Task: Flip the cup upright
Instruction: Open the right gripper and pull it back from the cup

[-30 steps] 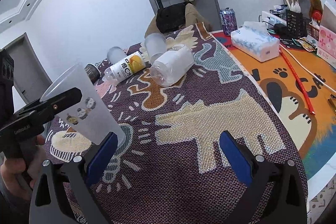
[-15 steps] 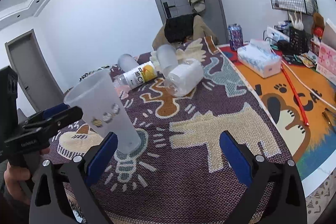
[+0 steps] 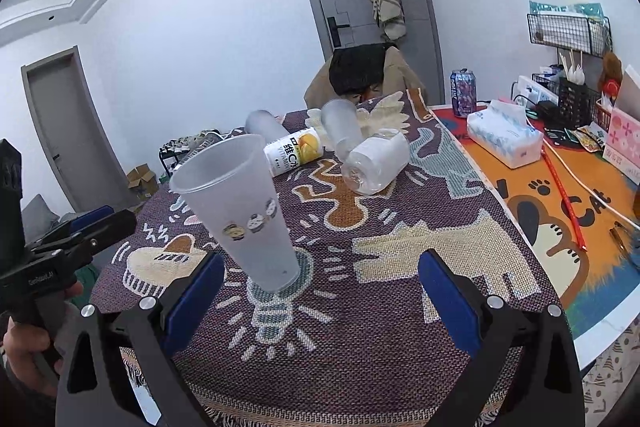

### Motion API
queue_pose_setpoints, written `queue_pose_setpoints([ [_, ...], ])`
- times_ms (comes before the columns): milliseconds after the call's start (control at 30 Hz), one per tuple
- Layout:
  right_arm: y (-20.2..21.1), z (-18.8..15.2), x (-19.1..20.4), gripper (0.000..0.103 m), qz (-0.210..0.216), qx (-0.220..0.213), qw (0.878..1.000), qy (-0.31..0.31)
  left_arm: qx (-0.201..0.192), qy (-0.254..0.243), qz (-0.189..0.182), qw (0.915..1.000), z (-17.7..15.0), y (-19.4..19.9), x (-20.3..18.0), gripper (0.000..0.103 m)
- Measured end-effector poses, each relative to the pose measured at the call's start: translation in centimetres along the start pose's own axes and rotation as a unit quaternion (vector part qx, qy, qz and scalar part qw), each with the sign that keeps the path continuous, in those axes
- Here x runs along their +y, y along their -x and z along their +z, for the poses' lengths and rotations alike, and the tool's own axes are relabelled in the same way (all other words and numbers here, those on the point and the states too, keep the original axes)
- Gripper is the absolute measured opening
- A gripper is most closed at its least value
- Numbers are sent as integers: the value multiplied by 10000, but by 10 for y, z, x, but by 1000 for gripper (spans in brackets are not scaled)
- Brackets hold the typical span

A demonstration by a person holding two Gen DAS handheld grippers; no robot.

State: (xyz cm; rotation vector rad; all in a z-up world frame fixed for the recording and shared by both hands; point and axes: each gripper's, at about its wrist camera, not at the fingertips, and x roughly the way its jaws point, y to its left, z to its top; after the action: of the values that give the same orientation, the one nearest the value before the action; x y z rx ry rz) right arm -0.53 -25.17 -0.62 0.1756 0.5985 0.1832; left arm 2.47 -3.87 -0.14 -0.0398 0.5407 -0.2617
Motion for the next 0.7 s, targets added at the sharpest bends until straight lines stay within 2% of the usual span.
queue_pose_setpoints([
  [300, 12, -6, 13, 95, 99, -109, 9998, 106, -217, 37, 360, 9991, -12, 29, 17, 98],
  [700, 17, -13, 30, 95, 256, -125, 9994, 192, -420, 176, 623, 9970, -19, 50, 34, 98],
])
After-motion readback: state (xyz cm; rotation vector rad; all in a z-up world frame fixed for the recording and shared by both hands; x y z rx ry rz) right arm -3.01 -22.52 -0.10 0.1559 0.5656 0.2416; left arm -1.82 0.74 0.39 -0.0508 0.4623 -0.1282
